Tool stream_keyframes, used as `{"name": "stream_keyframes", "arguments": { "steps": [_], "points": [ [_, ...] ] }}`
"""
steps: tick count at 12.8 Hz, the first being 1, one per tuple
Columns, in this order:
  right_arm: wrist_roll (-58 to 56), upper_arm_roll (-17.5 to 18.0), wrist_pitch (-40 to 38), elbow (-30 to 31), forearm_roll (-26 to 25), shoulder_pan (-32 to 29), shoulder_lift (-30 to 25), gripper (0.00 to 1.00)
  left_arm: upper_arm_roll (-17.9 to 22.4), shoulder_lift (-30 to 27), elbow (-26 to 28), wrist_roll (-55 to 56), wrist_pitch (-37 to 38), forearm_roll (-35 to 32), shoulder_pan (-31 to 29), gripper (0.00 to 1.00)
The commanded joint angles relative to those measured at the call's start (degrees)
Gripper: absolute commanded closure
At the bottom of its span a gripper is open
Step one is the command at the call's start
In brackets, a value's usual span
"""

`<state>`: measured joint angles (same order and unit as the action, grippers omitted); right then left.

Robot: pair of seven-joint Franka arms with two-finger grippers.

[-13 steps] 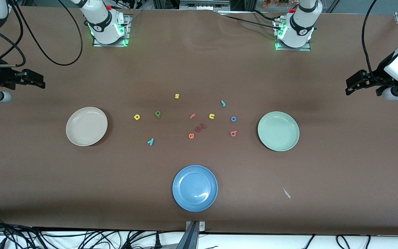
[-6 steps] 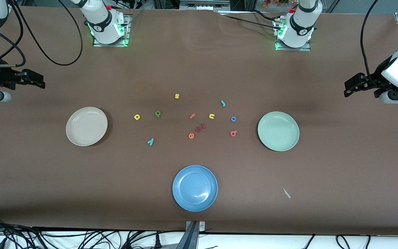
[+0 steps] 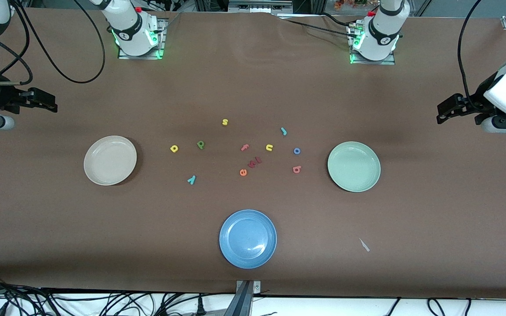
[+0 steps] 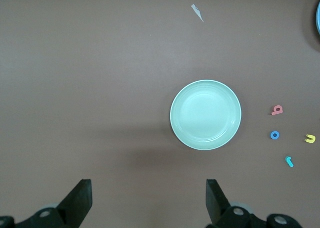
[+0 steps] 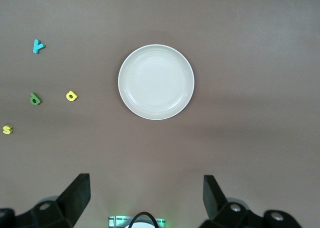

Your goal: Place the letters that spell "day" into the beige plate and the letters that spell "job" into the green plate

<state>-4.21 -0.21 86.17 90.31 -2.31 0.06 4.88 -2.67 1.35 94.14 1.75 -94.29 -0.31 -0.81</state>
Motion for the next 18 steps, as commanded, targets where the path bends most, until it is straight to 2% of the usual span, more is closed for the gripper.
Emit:
{"name": "stream_keyframes", "arguments": {
  "steps": [1,12,15,18],
  "points": [
    [0.8,0.1,-0.7,-1.2,0.7,-0.1,0.4,0.0,0.0,0.1,-0.6,-0.1,0.0,0.8,0.0,0.0],
    [0.8,0.1,-0.7,-1.3,0.9,-0.1,0.5,0.0,-0.4,1.1,-0.8,0.1,-0.4,0.8,1.1,0.0],
    [0.0,0.1,-0.7,-1.2,1.2,-0.1,0.8,0.0,-0.4,3.8,-0.8,1.1,-4.7,4.2,1.8,0.0],
    [-0.2,0.3,-0.5,-1.2,1.3,0.1,1.6,0.0,-1.6,6.4,-1.5,6.5,-10.1,4.4,3.5,0.0]
  ]
}}
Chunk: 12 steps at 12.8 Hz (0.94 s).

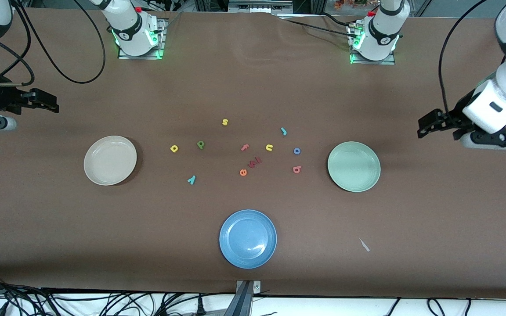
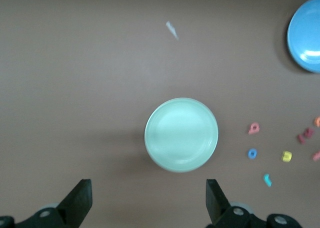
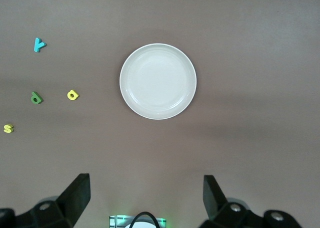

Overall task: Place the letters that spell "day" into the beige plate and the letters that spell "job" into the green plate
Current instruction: 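Move the left gripper toward the letters while the right gripper approaches the cream plate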

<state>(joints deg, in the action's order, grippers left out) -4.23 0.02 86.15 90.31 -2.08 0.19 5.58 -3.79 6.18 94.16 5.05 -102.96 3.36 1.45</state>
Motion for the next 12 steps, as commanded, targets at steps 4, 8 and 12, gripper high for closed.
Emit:
{"name": "stream_keyframes", "arguments": {
  "steps": [4,8,12],
  "points": [
    [-0.3,0.2,-0.9,-1.5,1.0,0.5,4.6,0.0,-0.5,2.8,-3.2,13.9,-1.5,0.2,8.1,0.0],
    [0.0,1.2,-1.2,-1.2,1.1,2.1,5.9,0.0,-1.0,7.0,-3.3,14.0,0.1,0.8,13.4,0.0],
    [0.8,1.2,0.3,-1.0,4.6,3.2,9.6,0.0,-1.0,13.5,-3.5,13.8,1.1,0.4,20.6,0.0]
  ]
}}
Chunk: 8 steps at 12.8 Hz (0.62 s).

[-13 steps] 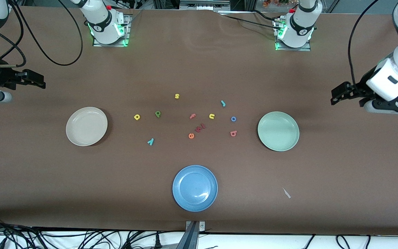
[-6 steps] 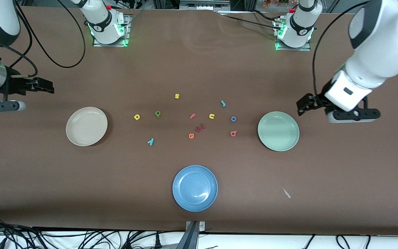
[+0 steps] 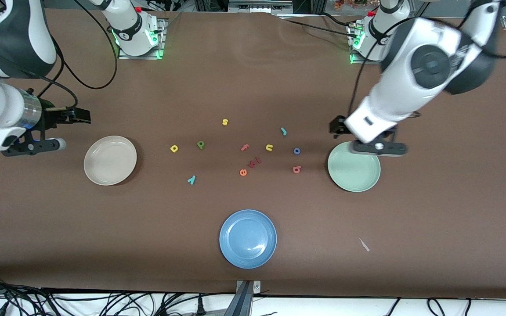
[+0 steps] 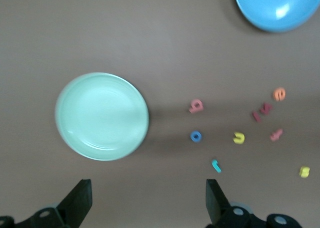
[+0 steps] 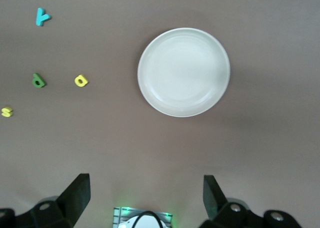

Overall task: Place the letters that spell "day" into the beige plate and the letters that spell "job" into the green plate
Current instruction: 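Move the left gripper toward the letters while the right gripper approaches the cream plate, then grasp the pink q with the left gripper while the right gripper reaches letters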

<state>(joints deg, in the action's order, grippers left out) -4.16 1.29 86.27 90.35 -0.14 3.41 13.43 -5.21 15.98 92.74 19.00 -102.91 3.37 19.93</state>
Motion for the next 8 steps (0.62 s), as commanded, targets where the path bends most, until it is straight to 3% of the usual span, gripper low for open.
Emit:
{"name": "stream_keyframes", "arguments": {
  "steps": [1,5,8],
  "points": [
    [0.6,-0.1,1.3,-0.5,2.8,0.1,2.4,0.0,0.5,5.6,-2.1,-0.2,0.6,0.7,3.4,0.0],
    [0.8,0.1,8.5,3.6,2.8,2.8,2.4,0.0,0.4,10.8,-2.0,-3.8,-7.0,0.9,7.8,0.0],
    [7.2,0.1,12.6,6.7,2.8,5.1,2.3,0.0,0.5,13.9,-2.0,-10.4,-9.9,0.8,8.7,0.0]
  ]
}}
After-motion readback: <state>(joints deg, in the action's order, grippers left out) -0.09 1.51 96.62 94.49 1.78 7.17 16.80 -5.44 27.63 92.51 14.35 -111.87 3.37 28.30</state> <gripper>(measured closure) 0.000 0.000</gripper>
